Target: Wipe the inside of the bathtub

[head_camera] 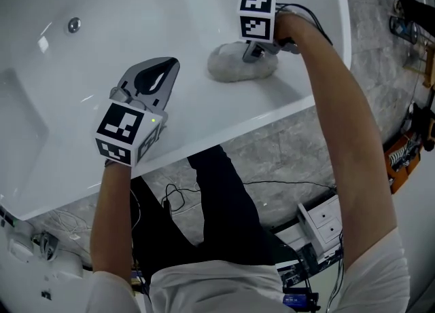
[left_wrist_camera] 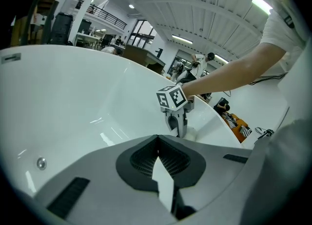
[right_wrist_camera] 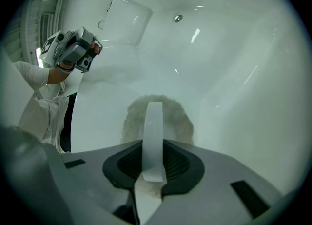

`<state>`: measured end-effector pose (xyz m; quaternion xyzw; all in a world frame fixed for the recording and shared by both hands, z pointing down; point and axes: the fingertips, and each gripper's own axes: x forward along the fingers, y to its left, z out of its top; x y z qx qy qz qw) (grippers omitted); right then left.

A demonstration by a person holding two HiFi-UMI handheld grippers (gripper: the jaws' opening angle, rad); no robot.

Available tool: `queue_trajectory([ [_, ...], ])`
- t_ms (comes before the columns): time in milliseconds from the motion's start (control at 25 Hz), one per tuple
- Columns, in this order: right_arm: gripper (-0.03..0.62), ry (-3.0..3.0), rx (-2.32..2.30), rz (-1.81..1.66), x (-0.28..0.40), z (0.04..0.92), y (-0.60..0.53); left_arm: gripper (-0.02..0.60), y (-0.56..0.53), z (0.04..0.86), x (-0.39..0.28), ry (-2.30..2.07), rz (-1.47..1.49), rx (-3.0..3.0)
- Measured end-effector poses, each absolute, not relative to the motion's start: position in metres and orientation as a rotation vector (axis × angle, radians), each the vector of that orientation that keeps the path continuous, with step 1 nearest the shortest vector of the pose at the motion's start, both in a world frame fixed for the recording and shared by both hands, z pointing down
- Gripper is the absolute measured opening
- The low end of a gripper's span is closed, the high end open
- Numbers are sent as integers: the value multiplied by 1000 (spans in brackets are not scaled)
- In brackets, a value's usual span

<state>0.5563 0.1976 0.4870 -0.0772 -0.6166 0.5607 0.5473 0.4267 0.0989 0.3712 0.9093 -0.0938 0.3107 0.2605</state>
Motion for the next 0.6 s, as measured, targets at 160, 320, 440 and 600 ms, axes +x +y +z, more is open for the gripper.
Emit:
queue_trajectory([
  [160, 94, -1503, -221, 1317, 544, 488, 196, 12, 97, 377, 415, -256, 855, 2455],
  [320, 94, -1517, -232, 1322, 535, 492, 194, 12, 95, 380, 405, -264, 860, 2447],
  [440, 94, -1531, -240, 1316, 527, 494, 192, 12, 94, 382, 399, -273, 862, 2445],
  [600, 94, -1537, -249, 1298, 516, 494, 189, 12, 94, 381, 391, -282, 869, 2443],
])
